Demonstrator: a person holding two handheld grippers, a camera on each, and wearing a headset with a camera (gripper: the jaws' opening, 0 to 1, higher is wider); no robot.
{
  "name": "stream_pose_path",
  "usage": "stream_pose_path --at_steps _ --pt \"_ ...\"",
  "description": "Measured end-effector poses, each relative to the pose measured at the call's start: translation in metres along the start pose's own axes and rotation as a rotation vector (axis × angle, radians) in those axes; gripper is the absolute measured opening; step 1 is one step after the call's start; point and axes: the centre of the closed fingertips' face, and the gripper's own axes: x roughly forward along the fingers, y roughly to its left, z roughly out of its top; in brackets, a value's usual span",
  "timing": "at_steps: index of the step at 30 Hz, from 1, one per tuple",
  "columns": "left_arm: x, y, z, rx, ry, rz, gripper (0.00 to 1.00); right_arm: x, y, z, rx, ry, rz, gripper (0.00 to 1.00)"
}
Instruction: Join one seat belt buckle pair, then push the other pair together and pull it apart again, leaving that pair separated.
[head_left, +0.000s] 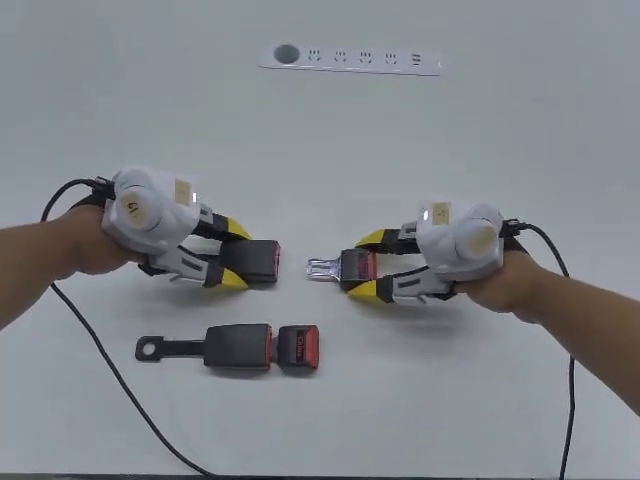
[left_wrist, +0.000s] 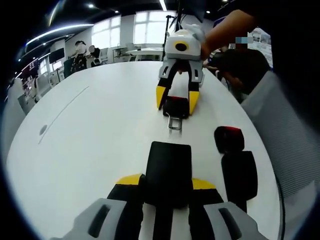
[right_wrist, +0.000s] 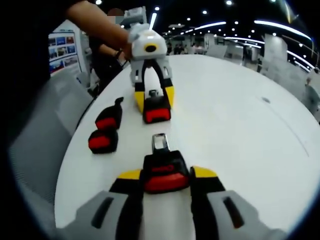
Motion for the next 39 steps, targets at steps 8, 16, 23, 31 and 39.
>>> stream_pose_path --at_steps 8,16,23,31,39 --pt "0.0 0.0 -0.001 0.002 0.013 -0.006 0.35 -0.014 -0.004 -0.012 0.002 0.005 -0.021 0.37" --pt "0.001 0.0 -0.001 -0.005 0.008 0.001 0.35 -0.03 -0.004 -0.024 0.022 0.007 -0.034 0.37" --pt "0.001 0.0 -0.001 -0.008 0.01 -0.001 0.35 -0.043 -0.006 -0.037 0.027 0.017 -0.051 0.37" --pt "0.001 0.0 -0.001 -0.008 0.016 0.0 0.35 -0.058 -0.006 -0.046 0.041 0.03 -0.065 0.37" --pt "0.002 -0.001 0.001 0.0 0.032 0.005 0.36 -0.06 -0.004 -0.045 0.037 0.053 -0.067 0.39"
